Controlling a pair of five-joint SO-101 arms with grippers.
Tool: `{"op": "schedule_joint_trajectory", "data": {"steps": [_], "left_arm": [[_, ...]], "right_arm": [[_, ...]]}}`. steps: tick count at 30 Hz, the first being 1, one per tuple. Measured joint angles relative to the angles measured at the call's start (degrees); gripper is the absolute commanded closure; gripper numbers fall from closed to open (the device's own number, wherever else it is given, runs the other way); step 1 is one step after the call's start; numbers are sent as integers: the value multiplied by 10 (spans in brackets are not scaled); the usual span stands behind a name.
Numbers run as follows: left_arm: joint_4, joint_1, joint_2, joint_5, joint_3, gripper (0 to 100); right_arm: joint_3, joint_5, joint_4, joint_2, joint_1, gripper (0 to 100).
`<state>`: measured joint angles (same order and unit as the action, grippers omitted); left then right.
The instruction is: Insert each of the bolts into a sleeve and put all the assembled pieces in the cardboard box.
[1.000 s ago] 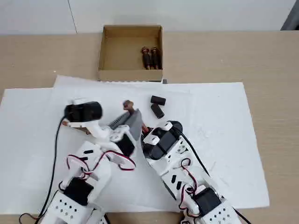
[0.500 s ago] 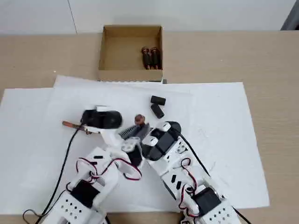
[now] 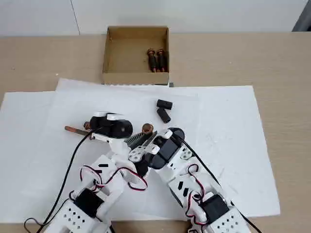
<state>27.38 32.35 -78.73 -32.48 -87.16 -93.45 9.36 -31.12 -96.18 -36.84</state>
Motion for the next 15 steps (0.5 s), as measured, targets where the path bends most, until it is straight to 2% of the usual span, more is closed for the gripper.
{"op": "schedule_joint_trajectory", "data": {"steps": [7, 11, 15], "left_arm": [[18, -57, 2, 53, -8, 761], [22, -78, 7, 62, 9, 760], [62, -86, 7, 62, 62, 760]], "right_arm": [[1, 3, 1, 0, 1, 995], [2, 3, 2, -1, -2, 995], [3, 4, 2, -1, -1, 995]]}}
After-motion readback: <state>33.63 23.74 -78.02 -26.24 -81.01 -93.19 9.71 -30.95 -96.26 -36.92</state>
